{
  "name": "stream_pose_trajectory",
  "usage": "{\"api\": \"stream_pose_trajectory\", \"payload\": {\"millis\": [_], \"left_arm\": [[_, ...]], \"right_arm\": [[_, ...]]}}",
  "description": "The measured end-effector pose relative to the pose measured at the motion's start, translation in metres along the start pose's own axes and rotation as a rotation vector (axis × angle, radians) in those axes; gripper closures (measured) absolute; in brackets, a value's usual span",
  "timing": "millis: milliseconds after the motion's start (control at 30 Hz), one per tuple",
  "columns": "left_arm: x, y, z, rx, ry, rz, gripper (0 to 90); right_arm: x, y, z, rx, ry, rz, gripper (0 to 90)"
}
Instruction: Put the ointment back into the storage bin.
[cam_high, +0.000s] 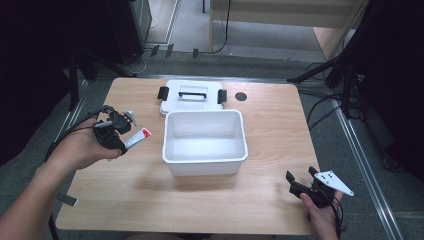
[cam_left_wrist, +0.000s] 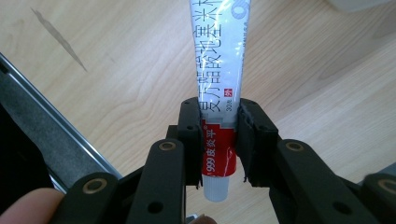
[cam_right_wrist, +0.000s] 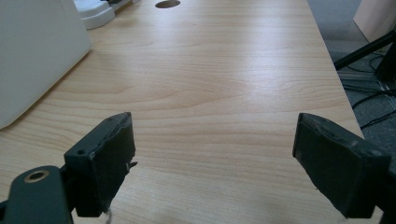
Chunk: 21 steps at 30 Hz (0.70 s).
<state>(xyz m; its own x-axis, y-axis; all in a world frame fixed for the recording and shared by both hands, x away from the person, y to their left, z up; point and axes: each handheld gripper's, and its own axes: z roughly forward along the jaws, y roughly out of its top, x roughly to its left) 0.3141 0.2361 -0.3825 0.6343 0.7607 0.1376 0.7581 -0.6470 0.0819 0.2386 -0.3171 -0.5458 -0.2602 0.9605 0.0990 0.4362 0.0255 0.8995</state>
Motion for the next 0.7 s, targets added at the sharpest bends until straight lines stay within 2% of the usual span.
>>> {"api": "stream_pose_trajectory", "payload": {"millis": [200,367,433,600,700], "left_arm": [[-0.003,0.011,-0.02,-0.021,0.018,0.024,73.6],[-0.008,0.022,-0.031,-0.047,0.01,0.043,73.6],[-0.01,0.028,-0.035,-0.051,0.007,0.067,73.6],[-0.018,0.042,-0.042,-0.071,-0.004,0.094,73.6],[-0.022,0.051,-0.046,-0.075,-0.009,0.128,73.6]], "right_arm": [[0.0,0.0,0.0,-0.001,0.001,-0.001,13.0],[0.0,0.0,0.0,-0.002,0.003,-0.001,13.0],[0.0,0.0,0.0,-0.001,0.004,-0.001,13.0],[-0.001,0.0,0.0,0.0,0.005,-0.001,13.0],[-0.001,0.0,0.0,0.0,0.005,0.0,13.0]]}}
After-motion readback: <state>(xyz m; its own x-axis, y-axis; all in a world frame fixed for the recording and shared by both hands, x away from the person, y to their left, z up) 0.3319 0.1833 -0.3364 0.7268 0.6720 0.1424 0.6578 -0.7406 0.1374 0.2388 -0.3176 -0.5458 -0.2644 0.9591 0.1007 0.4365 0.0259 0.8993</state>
